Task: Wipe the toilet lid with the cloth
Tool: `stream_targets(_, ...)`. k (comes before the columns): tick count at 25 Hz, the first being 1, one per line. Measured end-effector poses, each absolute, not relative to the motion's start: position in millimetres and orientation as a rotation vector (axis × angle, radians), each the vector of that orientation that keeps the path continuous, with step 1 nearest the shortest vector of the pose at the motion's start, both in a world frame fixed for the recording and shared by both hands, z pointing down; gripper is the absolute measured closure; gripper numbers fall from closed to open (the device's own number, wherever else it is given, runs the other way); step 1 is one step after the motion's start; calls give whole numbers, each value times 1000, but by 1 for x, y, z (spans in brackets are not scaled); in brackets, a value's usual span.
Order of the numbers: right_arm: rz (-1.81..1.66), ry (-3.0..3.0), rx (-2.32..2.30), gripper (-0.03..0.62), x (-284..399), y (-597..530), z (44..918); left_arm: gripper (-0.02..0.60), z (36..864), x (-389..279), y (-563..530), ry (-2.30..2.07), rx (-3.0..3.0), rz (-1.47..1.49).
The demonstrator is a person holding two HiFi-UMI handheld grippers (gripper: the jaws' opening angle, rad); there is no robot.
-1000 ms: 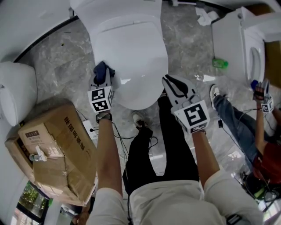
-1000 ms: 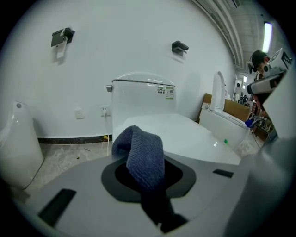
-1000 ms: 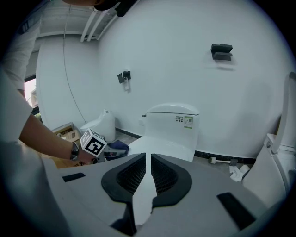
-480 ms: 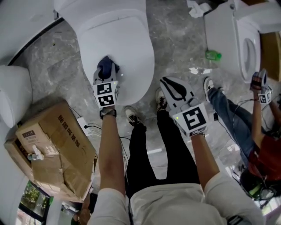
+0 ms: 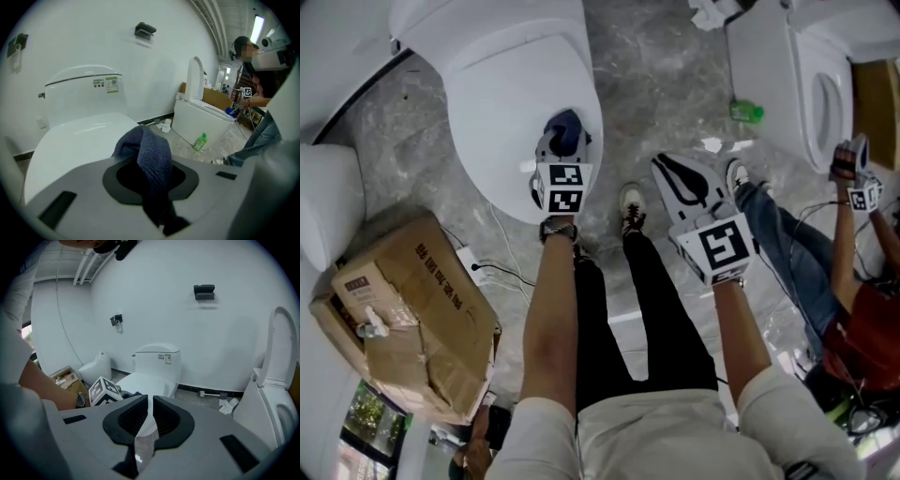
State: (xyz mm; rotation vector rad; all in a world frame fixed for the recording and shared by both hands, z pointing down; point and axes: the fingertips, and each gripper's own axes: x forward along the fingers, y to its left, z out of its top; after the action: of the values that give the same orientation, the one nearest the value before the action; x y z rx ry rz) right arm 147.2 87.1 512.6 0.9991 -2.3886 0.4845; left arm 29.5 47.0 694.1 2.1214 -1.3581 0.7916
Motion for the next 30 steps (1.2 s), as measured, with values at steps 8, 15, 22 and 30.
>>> stream_targets(8, 527, -2336, 1051, 540, 170, 108, 522, 523, 707, 78, 79, -1203, 2233, 894)
stream_targets(15, 541, -2342, 1062, 540, 150, 122, 523, 523, 706, 61, 103, -1156, 2252, 905)
stream_targets(22, 560, -2307, 1002, 540, 120, 139, 526, 523, 703, 9, 120, -1221, 2232, 854)
stream_targets(30, 534, -2379, 969, 540, 85, 152, 528, 523, 695, -71, 145, -1373, 2116, 793)
